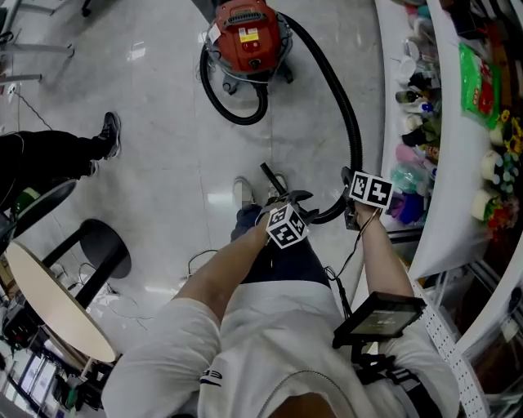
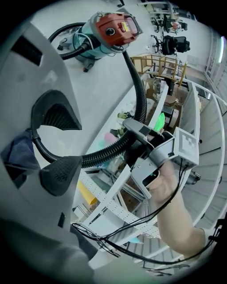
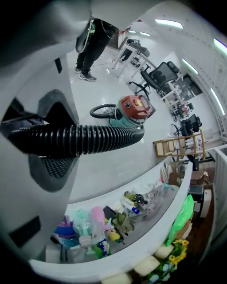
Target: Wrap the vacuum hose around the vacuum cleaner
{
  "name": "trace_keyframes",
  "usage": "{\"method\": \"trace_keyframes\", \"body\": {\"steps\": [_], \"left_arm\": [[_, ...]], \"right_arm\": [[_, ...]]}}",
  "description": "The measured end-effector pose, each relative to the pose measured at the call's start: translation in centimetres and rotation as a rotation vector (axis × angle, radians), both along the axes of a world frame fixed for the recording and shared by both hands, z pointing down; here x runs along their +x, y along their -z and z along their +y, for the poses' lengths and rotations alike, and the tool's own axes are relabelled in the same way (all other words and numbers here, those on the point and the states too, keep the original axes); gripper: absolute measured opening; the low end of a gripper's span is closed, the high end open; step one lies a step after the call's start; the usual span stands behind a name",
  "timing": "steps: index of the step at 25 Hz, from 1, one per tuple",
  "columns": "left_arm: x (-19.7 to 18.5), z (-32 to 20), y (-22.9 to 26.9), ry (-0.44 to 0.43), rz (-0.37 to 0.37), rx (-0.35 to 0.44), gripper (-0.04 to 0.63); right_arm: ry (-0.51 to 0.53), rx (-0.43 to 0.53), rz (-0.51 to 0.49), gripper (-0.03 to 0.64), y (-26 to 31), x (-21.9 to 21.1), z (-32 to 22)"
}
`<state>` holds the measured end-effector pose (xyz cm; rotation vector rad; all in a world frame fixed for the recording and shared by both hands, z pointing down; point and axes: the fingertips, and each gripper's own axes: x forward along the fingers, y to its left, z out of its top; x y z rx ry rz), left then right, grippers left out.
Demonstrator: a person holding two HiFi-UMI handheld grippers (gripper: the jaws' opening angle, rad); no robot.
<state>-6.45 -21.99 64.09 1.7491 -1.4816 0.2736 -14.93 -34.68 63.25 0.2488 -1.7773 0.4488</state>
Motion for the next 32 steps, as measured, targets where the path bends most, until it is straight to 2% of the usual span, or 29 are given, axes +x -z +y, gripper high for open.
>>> {"method": "trace_keyframes", "body": {"steps": [5,7,9,12,14,17,19,23,27,29,32], "left_arm": [[5.1,2.0,-0.5,-0.065,0.037,0.013,0.195],[6.5,2.8,-0.9,-0.098,0.022,0.019,0.217],[7.4,3.8,-1.4,-0.095,0.01,0.016,0.23],[7.3,5.5,-2.5,-0.039,-0.017,-0.019,0.236],[6.4,7.0,-3.3,0.03,-0.049,-0.053,0.236],[4.8,9.8,-4.2,0.146,-0.057,-0.111,0.236],[3.6,11.7,-4.5,0.205,-0.071,-0.143,0.236],[2.2,15.3,-5.3,0.267,-0.133,-0.204,0.236],[0.3,19.7,-5.5,0.413,-0.117,-0.245,0.236],[-0.7,22.2,-5.7,0.447,-0.181,-0.295,0.236],[-1.7,24.8,-6.4,0.399,-0.327,-0.378,0.236]], "right_arm": [[-0.134,-0.093,0.026,0.164,-0.9,4.6,1.2],[-0.188,-0.144,0.022,0.164,-1.4,5.4,2.5],[-0.239,-0.197,0.018,0.164,-1.9,6.0,4.3],[-0.302,-0.276,0.002,0.164,-2.4,6.0,7.1],[-0.335,-0.328,-0.01,0.164,-2.6,5.9,9.0],[-0.369,-0.391,-0.026,0.163,-2.7,5.6,11.7],[-0.383,-0.427,-0.03,0.163,-2.7,5.0,13.3],[-0.401,-0.502,-0.022,0.163,-3.2,3.8,16.8],[-0.376,-0.555,-0.009,0.163,-3.4,2.0,20.2],[-0.345,-0.561,0.005,0.163,-3.5,1.0,21.7],[-0.301,-0.56,0.027,0.161,-3.5,-0.1,23.6]]}}
